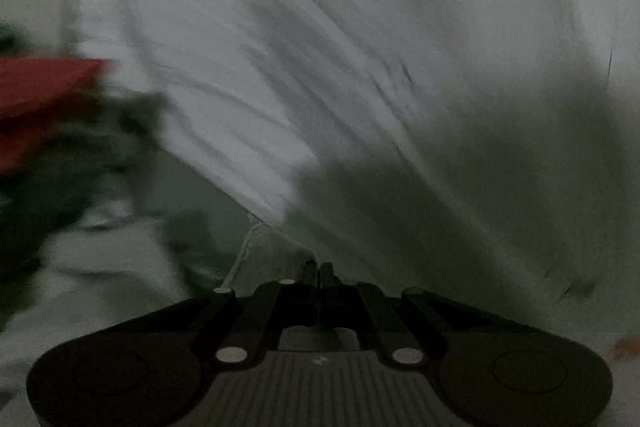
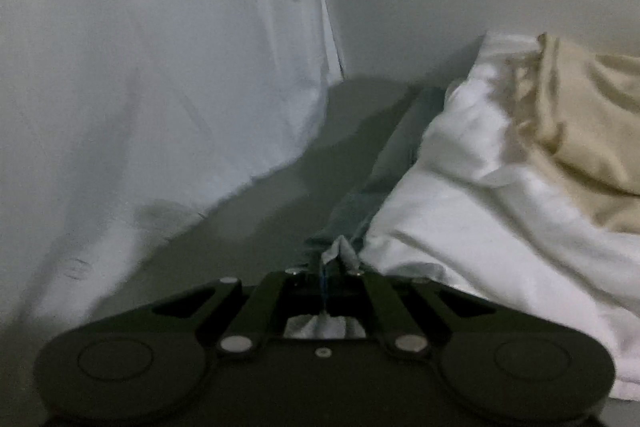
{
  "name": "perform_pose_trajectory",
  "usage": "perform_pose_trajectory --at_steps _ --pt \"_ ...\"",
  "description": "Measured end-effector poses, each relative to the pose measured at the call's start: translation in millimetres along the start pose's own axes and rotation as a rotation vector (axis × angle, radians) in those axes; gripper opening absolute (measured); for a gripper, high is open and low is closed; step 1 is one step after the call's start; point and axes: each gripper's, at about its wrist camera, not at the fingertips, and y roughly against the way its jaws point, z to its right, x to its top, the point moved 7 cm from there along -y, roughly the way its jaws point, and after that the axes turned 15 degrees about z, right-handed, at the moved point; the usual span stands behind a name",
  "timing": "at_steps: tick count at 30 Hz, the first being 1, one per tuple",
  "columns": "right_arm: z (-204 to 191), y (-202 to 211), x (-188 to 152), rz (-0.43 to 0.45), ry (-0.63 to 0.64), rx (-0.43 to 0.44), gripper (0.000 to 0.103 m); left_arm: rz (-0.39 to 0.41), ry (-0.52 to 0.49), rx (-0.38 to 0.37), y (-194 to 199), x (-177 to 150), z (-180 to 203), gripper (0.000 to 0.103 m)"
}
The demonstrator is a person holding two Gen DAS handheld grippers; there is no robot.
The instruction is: Fold clothes
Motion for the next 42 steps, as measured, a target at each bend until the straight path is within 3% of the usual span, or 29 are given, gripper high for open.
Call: perform_pose_trajectory --at_steps 1,2,3,4,5,7,11,13,16,18,20,27,29,30,31,32,33,38,42 --pt "-3 -5 -6 -0.012 0.004 -0.007 0.002 -0.023 -0.029 0.002 -11 -8 7 0.007" --pt "-5 -6 -9 -0.011 0.008 -0.009 0.009 -0.038 -0.047 -0.001 -17 -15 12 0.008" --pt "-8 -3 -11 -0.003 0.019 0.003 0.026 -0.041 -0.048 -0.008 -15 -19 15 0.017" --pt "-11 2 -12 0.007 0.031 0.017 0.036 -0.039 -0.043 -0.013 -9 -20 15 0.029" --pt "-13 10 -13 0.023 0.038 0.032 0.051 -0.033 -0.040 -0.020 -2 -21 14 0.035" --pt "-13 34 -16 0.050 0.046 0.062 0.055 -0.022 -0.051 -0.044 26 -24 9 0.051" --pt "9 86 -24 0.072 0.001 0.043 0.071 -0.030 -0.044 -0.027 89 -34 -18 0.064" --pt "29 110 -36 0.056 -0.065 0.025 0.073 -0.045 -0.005 0.008 123 -43 -41 0.072" --pt "71 136 -66 0.005 -0.206 -0.025 0.075 -0.111 0.068 0.054 153 -69 -74 0.075" --pt "98 142 -87 -0.022 -0.309 -0.068 0.076 -0.161 0.106 0.088 162 -89 -90 0.075" --pt "102 139 -94 -0.026 -0.337 -0.074 0.076 -0.189 0.123 0.109 161 -103 -96 0.075" --pt "99 124 -111 -0.034 -0.369 -0.078 0.075 -0.099 0.139 0.102 130 -98 -84 0.083" --pt "87 117 -112 -0.035 -0.285 -0.077 0.067 -0.055 0.132 0.142 119 -94 -82 0.065" --pt "81 114 -112 -0.031 -0.210 -0.099 0.048 -0.041 0.107 0.176 114 -93 -81 0.042" --pt "76 111 -112 -0.026 -0.130 -0.127 0.038 -0.026 0.081 0.210 109 -91 -80 0.009" --pt "71 110 -112 -0.028 -0.074 -0.125 0.014 -0.015 0.065 0.225 106 -90 -78 0.008" --pt "67 108 -113 -0.031 -0.024 -0.117 0.006 -0.011 0.068 0.222 105 -88 -78 0.006" --pt "80 112 -101 -0.030 -0.047 -0.093 0.004 0.014 0.041 0.215 118 -79 -79 0.006" --pt "109 126 -89 -0.027 -0.121 -0.063 0.003 0.048 0.002 0.182 158 -70 -83 0.006"
